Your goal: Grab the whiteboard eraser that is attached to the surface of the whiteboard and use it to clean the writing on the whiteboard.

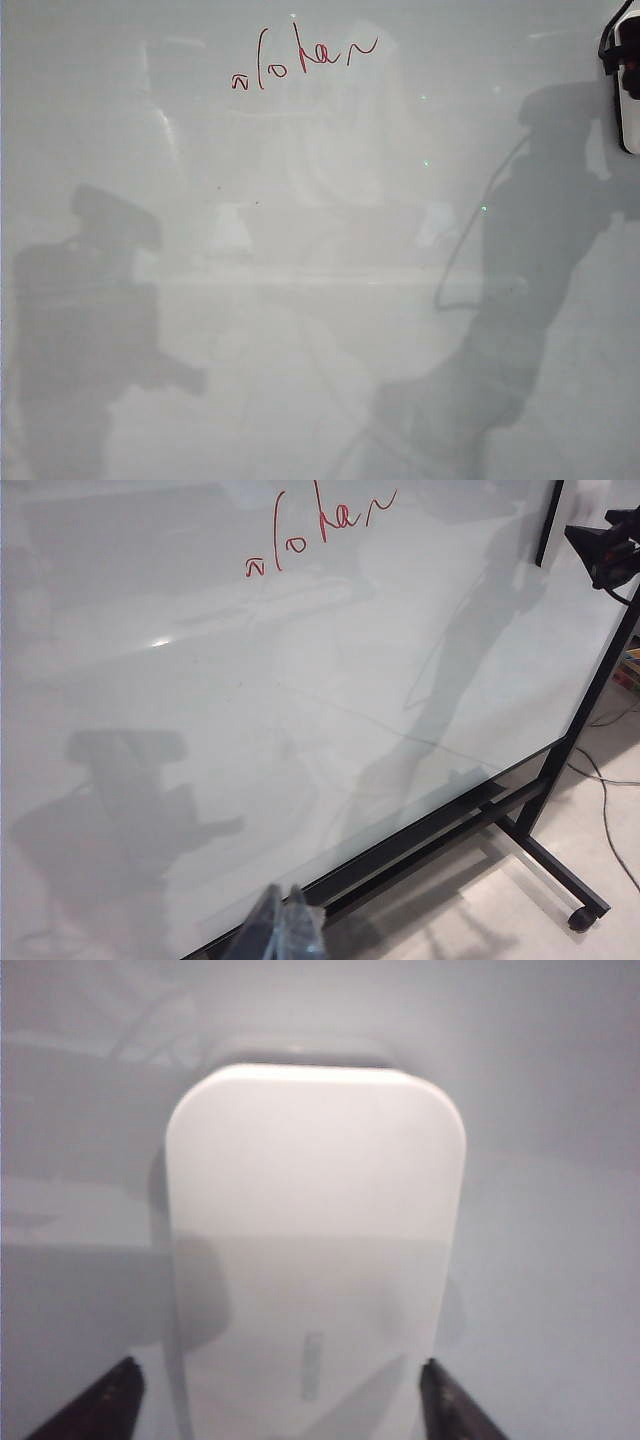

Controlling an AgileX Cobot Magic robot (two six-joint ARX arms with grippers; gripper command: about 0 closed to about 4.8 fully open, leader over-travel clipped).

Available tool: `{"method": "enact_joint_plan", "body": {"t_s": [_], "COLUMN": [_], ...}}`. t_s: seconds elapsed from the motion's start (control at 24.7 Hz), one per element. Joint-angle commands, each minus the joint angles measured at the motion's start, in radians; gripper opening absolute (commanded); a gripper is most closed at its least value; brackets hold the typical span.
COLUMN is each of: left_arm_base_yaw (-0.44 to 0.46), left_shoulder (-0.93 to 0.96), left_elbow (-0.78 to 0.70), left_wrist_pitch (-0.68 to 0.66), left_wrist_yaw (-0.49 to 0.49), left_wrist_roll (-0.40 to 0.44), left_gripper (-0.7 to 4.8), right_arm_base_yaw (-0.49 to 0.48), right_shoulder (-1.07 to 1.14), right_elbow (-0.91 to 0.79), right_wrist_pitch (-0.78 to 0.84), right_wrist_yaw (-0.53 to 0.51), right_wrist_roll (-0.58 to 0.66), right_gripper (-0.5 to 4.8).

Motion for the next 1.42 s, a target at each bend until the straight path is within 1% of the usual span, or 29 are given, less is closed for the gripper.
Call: {"method": "enact_joint_plan", "body": {"t_s": [0.04,0.24,0.32,0.36,0.41,1.13,1.18,1.22,1.34,1.42], "left_arm_base_yaw": [-0.001,-0.001,-0.001,-0.001,-0.001,-0.001,-0.001,-0.001,-0.001,-0.001], "left_shoulder": [0.0,0.0,0.0,0.0,0.0,0.0,0.0,0.0,0.0,0.0], "left_elbow": [0.002,0.002,0.002,0.002,0.002,0.002,0.002,0.002,0.002,0.002], "left_wrist_pitch": [0.012,0.012,0.012,0.012,0.012,0.012,0.012,0.012,0.012,0.012], "left_wrist_yaw": [0.0,0.0,0.0,0.0,0.0,0.0,0.0,0.0,0.0,0.0], "left_wrist_roll": [0.0,0.0,0.0,-0.001,0.0,-0.001,-0.001,-0.001,-0.001,-0.001], "left_gripper": [-0.06,-0.06,-0.06,-0.06,-0.06,-0.06,-0.06,-0.06,-0.06,-0.06], "right_arm_base_yaw": [0.0,0.0,0.0,-0.001,-0.002,-0.014,-0.014,-0.014,-0.014,-0.014], "right_shoulder": [0.023,0.05,0.055,0.057,0.058,0.1,0.101,0.103,0.104,0.104], "right_elbow": [0.026,0.051,0.057,0.057,0.057,0.063,0.063,0.063,0.063,0.063], "right_wrist_pitch": [0.024,0.024,0.022,0.023,0.023,0.024,0.024,0.025,0.025,0.025], "right_wrist_yaw": [0.008,0.011,0.016,0.019,0.019,-0.003,-0.004,-0.004,-0.008,-0.008], "right_wrist_roll": [-0.011,-0.016,-0.016,-0.019,-0.022,-0.022,-0.022,-0.022,-0.022,-0.029], "right_gripper": [3.73,3.7,3.54,3.29,3.25,3.22,3.16,2.94,2.5,2.36]}}
